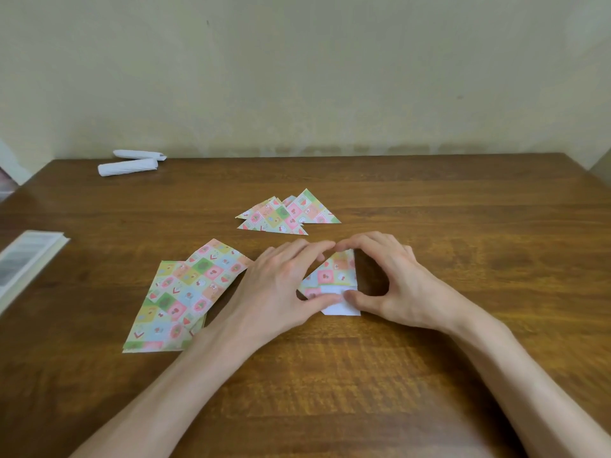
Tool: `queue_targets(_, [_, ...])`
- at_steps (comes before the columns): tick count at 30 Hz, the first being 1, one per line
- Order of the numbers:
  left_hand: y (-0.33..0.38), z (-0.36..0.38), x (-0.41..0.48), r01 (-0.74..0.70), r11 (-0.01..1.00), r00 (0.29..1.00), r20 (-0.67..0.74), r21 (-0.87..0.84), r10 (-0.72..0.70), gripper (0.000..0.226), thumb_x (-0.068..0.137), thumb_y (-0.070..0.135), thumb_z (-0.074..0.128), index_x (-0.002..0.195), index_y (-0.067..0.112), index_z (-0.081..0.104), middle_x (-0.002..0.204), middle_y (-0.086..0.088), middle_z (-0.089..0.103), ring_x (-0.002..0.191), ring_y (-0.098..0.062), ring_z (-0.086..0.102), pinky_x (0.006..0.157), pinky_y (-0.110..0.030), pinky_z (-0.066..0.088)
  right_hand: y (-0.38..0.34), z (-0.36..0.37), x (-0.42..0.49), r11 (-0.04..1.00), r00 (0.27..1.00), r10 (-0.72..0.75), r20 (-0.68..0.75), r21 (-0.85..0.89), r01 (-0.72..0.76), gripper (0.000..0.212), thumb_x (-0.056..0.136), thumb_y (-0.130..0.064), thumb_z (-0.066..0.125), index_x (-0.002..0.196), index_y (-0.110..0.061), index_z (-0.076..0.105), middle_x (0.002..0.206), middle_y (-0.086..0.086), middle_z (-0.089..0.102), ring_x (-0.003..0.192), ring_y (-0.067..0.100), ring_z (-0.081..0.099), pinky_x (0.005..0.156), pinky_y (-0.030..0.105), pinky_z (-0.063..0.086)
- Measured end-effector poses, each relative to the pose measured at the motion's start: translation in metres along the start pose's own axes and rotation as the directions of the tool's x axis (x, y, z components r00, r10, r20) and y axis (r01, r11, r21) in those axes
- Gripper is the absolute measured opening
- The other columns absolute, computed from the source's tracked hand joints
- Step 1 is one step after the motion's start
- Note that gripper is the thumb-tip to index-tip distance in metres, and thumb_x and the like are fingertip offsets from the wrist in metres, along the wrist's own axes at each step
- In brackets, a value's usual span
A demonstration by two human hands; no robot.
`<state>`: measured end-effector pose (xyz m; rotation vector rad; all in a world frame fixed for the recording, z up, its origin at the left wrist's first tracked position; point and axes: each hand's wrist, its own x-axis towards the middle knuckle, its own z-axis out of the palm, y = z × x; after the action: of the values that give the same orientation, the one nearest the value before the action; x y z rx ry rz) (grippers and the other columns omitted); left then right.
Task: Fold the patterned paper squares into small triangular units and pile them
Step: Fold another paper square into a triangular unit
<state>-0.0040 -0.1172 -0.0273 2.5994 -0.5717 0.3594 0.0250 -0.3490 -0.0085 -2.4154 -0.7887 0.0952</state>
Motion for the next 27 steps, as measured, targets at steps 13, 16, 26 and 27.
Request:
queue_targets(13, [0.002, -0.002, 0.008, 0.088, 0.996, 0.989, -0.119, 0.028, -0.084, 0.054, 0.098, 0.019, 0.061, 0.147, 0.037, 0.045, 0.079, 0.021, 0.058, 0.071, -0.010, 0.059, 0.068, -0.039, 0.055, 0.000, -0.002, -0.001, 0.999, 1.000, -0.022, -0.004, 0.037, 0.022, 0.070, 0.082, -0.036, 0.083, 0.138, -0.048, 0.043, 0.140, -0.020, 0.036, 0.141, 0.007, 0.032, 0.116, 0.044, 0.029])
queue_targets(16, [-0.001, -0.003, 0.007, 0.143, 0.990, 0.983, -0.117, -0.009, -0.143, 0.063, 0.094, 0.019, 0.065, 0.146, 0.038, 0.036, 0.078, 0.021, 0.055, 0.069, -0.008, 0.060, 0.064, -0.037, 0.056, -0.003, -0.005, -0.002, 0.998, 0.999, -0.020, -0.031, 0.064, 0.022, 0.081, 0.080, -0.028, 0.085, 0.141, -0.052, 0.037, 0.145, -0.017, 0.026, 0.146, 0.008, 0.026, 0.115, 0.040, 0.026])
queue_targets(26, [-0.022, -0.003, 0.009, -0.158, 0.987, 0.987, 0.026, -0.042, 0.159, 0.029, 0.097, 0.002, 0.063, 0.105, 0.028, 0.074, 0.104, 0.018, 0.065, 0.102, -0.006, 0.060, 0.087, -0.039, 0.049, 0.004, -0.002, -0.003, 0.997, 0.994, -0.082, 0.077, 0.014, 0.082, 0.024, 0.091, -0.032, 0.077, 0.109, -0.048, 0.072, 0.126, -0.028, 0.049, 0.133, 0.003, 0.038, 0.113, 0.042, 0.030])
queue_targets(27, [-0.023, -0.005, 0.008, -0.143, 0.988, 0.989, 0.031, -0.054, 0.145, 0.028, 0.098, 0.005, 0.062, 0.108, 0.029, 0.073, 0.106, 0.019, 0.066, 0.104, -0.005, 0.061, 0.088, -0.039, 0.048, 0.004, -0.002, -0.004, 0.996, 0.992, -0.085, 0.088, 0.010, 0.084, 0.022, 0.092, -0.033, 0.076, 0.108, -0.047, 0.072, 0.125, -0.028, 0.052, 0.132, 0.003, 0.041, 0.112, 0.042, 0.031])
